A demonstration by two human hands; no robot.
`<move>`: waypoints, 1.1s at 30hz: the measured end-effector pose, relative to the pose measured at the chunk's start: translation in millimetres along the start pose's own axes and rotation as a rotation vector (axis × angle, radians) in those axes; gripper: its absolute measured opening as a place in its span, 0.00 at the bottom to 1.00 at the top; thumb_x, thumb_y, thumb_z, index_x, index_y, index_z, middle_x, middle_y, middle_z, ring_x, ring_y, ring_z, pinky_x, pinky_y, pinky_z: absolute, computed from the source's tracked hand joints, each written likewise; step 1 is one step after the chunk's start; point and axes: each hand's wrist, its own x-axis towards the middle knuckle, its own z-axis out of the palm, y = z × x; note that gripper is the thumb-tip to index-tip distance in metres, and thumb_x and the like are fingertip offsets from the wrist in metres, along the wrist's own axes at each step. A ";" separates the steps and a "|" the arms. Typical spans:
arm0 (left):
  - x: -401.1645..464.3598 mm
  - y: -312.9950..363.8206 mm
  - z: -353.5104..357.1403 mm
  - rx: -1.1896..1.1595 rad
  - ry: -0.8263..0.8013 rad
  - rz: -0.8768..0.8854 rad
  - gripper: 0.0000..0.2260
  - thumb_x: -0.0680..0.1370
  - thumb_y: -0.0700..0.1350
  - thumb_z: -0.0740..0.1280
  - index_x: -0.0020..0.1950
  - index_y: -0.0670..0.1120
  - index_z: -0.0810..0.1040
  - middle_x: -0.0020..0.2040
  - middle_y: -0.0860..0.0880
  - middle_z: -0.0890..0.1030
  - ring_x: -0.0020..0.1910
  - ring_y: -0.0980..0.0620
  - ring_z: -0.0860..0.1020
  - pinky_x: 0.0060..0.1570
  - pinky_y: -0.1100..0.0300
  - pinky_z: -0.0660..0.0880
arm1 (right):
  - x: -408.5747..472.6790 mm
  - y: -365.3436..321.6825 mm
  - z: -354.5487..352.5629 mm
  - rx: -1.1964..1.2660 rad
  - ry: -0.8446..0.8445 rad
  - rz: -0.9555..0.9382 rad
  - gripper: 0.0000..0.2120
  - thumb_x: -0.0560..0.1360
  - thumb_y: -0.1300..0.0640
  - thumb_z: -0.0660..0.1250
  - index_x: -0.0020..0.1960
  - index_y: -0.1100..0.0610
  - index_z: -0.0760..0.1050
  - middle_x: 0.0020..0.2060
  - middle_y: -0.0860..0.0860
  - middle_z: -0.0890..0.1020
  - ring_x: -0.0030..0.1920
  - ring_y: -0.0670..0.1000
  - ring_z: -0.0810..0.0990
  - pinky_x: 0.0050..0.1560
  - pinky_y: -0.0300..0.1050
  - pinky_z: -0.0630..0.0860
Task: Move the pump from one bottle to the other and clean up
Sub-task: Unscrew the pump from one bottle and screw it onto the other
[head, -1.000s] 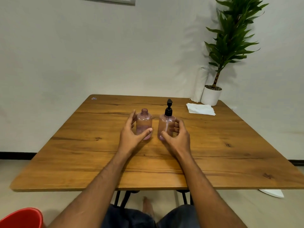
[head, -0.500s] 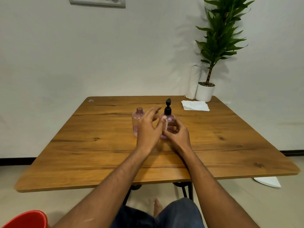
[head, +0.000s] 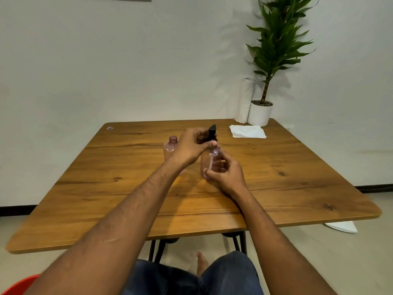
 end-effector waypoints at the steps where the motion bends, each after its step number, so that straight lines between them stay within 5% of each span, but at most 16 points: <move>1: -1.3 -0.3 1.4 0.001 0.021 0.009 0.13 0.77 0.36 0.75 0.61 0.43 0.84 0.54 0.48 0.88 0.56 0.53 0.86 0.63 0.50 0.81 | -0.3 0.3 0.0 -0.006 0.004 -0.007 0.27 0.70 0.63 0.80 0.65 0.48 0.77 0.53 0.48 0.83 0.49 0.47 0.83 0.45 0.35 0.81; 4: -7.4 2.1 7.5 0.032 0.105 0.031 0.14 0.75 0.39 0.76 0.60 0.44 0.84 0.50 0.53 0.88 0.52 0.57 0.86 0.60 0.52 0.82 | -2.6 -0.4 1.3 -0.045 0.029 -0.042 0.32 0.69 0.57 0.82 0.70 0.48 0.77 0.55 0.45 0.81 0.53 0.45 0.82 0.47 0.34 0.81; 8: -15.2 6.1 16.4 0.178 0.281 0.079 0.21 0.69 0.49 0.82 0.60 0.47 0.84 0.47 0.57 0.86 0.46 0.65 0.83 0.50 0.70 0.81 | -2.6 2.4 3.4 -0.069 0.061 -0.053 0.33 0.68 0.50 0.84 0.71 0.49 0.77 0.56 0.47 0.80 0.55 0.46 0.81 0.48 0.36 0.81; 11: -17.5 6.0 22.6 0.216 0.325 0.050 0.26 0.65 0.55 0.84 0.59 0.48 0.81 0.52 0.52 0.87 0.50 0.59 0.85 0.49 0.67 0.82 | 0.0 6.2 5.2 -0.092 0.083 -0.038 0.34 0.67 0.48 0.83 0.71 0.52 0.78 0.57 0.47 0.80 0.55 0.48 0.82 0.48 0.37 0.82; 15: -21.4 5.6 25.7 0.160 0.361 -0.016 0.21 0.70 0.48 0.82 0.57 0.48 0.77 0.52 0.50 0.87 0.51 0.56 0.85 0.52 0.64 0.82 | 0.9 7.2 6.2 -0.070 0.114 -0.032 0.36 0.68 0.50 0.83 0.73 0.50 0.76 0.57 0.47 0.80 0.56 0.46 0.81 0.50 0.41 0.83; 19: -23.3 10.0 22.7 0.179 0.414 -0.047 0.22 0.71 0.45 0.81 0.61 0.45 0.76 0.49 0.53 0.87 0.41 0.68 0.79 0.45 0.86 0.65 | 2.1 8.9 5.6 -0.065 0.107 -0.046 0.37 0.68 0.49 0.83 0.74 0.49 0.75 0.58 0.48 0.80 0.57 0.48 0.81 0.52 0.44 0.84; 22: -16.2 10.1 24.2 0.138 0.429 -0.048 0.25 0.69 0.47 0.83 0.62 0.47 0.78 0.45 0.52 0.86 0.43 0.59 0.83 0.49 0.71 0.79 | 3.2 10.2 6.1 -0.082 0.100 -0.044 0.38 0.68 0.48 0.83 0.76 0.50 0.74 0.59 0.47 0.79 0.58 0.46 0.81 0.52 0.43 0.84; 25: -9.6 9.4 33.6 0.186 0.355 -0.057 0.12 0.73 0.47 0.79 0.53 0.48 0.83 0.43 0.50 0.84 0.45 0.50 0.84 0.52 0.49 0.83 | 3.4 12.5 6.5 -0.070 0.090 -0.049 0.38 0.68 0.48 0.82 0.75 0.50 0.74 0.59 0.47 0.79 0.58 0.47 0.81 0.54 0.45 0.84; 30: -3.1 6.9 36.1 0.115 0.330 -0.091 0.17 0.70 0.50 0.81 0.56 0.45 0.86 0.55 0.50 0.87 0.55 0.56 0.82 0.54 0.59 0.79 | 3.9 12.9 4.8 -0.044 0.099 -0.044 0.36 0.68 0.50 0.82 0.73 0.49 0.76 0.60 0.49 0.80 0.58 0.48 0.81 0.54 0.47 0.84; 33: -2.5 5.5 36.3 0.088 0.353 -0.141 0.17 0.66 0.52 0.84 0.51 0.47 0.88 0.49 0.53 0.88 0.49 0.58 0.85 0.47 0.62 0.82 | 3.4 12.7 5.1 -0.051 0.100 -0.043 0.35 0.67 0.50 0.82 0.72 0.48 0.76 0.59 0.48 0.79 0.58 0.48 0.81 0.55 0.51 0.84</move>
